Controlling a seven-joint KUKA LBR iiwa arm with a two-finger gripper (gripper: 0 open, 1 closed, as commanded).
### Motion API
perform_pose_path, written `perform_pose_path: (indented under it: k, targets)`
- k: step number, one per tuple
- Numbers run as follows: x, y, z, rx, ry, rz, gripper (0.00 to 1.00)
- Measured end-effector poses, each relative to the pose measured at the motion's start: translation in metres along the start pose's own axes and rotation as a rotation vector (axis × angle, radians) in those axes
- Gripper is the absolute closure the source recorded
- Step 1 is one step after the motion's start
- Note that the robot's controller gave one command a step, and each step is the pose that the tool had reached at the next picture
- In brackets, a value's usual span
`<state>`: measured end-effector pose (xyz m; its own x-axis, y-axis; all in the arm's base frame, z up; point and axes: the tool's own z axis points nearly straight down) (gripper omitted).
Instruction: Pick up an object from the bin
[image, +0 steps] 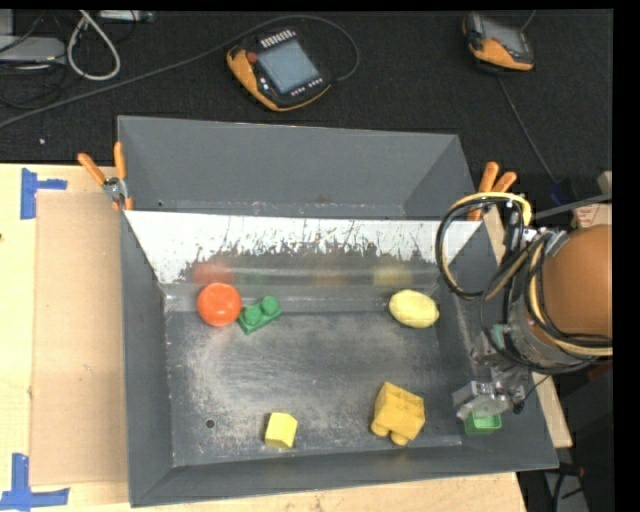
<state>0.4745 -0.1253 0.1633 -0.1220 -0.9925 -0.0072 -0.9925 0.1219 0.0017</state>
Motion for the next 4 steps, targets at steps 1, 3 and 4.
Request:
perform_pose_path:
  k: [1, 3, 4]
  targets:
    - [-0.018, -0.008, 0.006, -0.006, -0.005, -0.189, 1.0]
    - [-0.032, -0.007, 0.016, -0.009, -0.01, -0.655, 1.0]
    - [-0.005, -0.011, -0.04, -0.01, -0.011, -0.492, 1.0]
